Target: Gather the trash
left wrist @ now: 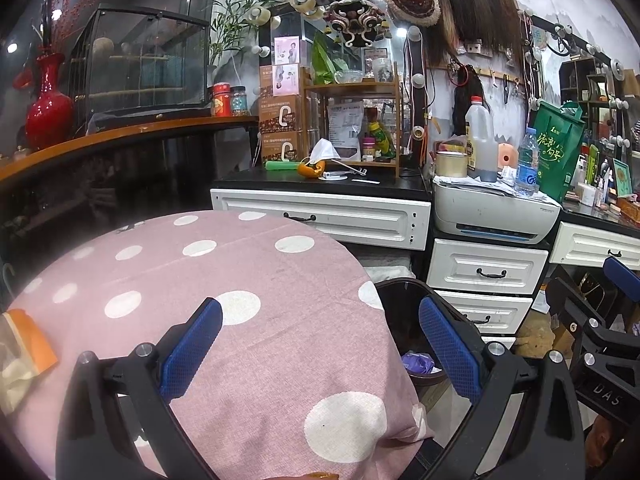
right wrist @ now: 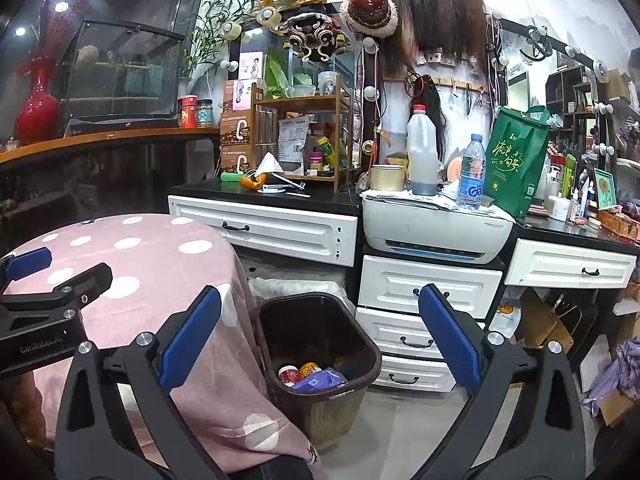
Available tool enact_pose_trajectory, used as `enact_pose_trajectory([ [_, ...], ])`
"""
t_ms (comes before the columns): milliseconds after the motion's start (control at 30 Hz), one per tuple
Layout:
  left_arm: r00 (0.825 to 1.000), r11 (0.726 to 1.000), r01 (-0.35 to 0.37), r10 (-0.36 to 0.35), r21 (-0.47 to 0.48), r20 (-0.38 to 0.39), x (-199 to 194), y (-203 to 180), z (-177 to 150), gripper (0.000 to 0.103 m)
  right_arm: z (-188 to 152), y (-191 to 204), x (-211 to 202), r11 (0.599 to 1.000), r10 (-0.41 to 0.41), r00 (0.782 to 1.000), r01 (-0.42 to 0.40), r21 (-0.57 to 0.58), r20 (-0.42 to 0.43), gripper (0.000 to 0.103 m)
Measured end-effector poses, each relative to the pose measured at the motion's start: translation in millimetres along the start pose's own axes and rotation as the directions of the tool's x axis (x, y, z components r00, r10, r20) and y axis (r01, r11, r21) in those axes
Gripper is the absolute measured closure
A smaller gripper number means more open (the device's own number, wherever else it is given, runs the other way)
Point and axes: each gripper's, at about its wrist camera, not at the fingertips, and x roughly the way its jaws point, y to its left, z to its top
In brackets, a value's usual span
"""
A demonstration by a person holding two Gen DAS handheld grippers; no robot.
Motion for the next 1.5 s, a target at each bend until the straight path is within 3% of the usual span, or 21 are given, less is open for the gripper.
enact_pose_trajectory([
  [1500,1.000,1.000,0.011,-0.011,0.008,-0.004,-3,-12,-6,0.006,-1,-1,3,1.000,0.011,1.000,-0.011,-0.008,-0.010,0.006],
])
